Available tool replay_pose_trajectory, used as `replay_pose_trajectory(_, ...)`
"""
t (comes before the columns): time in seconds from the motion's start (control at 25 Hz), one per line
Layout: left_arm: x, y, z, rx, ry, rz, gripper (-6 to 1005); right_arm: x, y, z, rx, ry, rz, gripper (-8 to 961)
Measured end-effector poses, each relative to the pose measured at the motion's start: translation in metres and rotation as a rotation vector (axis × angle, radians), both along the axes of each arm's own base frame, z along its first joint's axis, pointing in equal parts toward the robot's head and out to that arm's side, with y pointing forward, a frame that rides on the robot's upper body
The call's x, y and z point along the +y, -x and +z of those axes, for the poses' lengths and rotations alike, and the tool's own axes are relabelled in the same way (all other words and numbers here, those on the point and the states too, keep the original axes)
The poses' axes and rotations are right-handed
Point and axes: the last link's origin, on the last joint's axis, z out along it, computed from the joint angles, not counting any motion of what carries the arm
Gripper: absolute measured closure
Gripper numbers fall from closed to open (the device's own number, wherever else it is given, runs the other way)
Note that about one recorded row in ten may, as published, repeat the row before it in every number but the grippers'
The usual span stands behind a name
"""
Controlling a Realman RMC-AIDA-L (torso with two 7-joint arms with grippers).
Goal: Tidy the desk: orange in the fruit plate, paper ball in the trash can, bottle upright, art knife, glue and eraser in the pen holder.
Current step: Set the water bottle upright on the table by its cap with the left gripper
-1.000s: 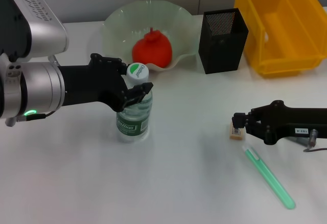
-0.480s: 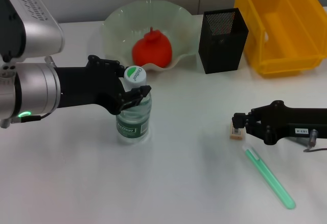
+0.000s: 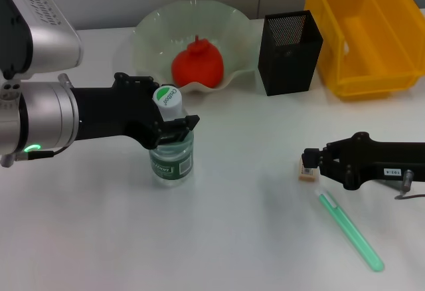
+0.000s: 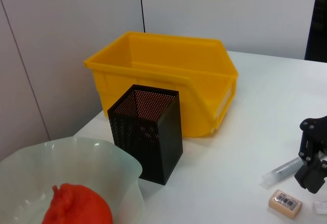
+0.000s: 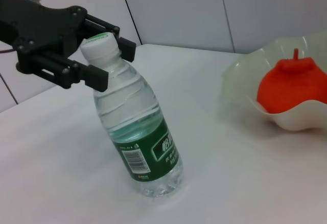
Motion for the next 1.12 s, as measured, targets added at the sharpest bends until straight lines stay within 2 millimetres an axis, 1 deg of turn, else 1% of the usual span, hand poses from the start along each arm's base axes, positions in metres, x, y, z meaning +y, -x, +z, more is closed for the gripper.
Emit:
replay_pose_trajectory(0.12,0.0,0.0,0.0,-0.001,0.0,0.001,396,0.0,0.0,0.0,0.001,0.001,0.001,901)
replay_pose_trajectory(0.68,0.003,-0.011,0.01,-0.014,-0.039,-0.031,396,0.0,0.0,0.0,0.002,0.002,0.002,901)
replay_pose_trajectory(0.84,0.001,-0.018,0.016,-0.023,-0.058,-0.051,395,0.0,0.0,0.0,0.002,0.002,0.002,900)
replay_pose_trajectory(0.92,0.0,-0.026,0.024,-0.037,-0.077,-0.064,395,0.0,0.0,0.001,0.001,0.001,0.002,900)
replay_pose_trajectory(1.12,0.001,-0.028,0.03,-0.05,-0.095,-0.062,395,0.0,0.0,0.001,0.001,0.0,0.002,900)
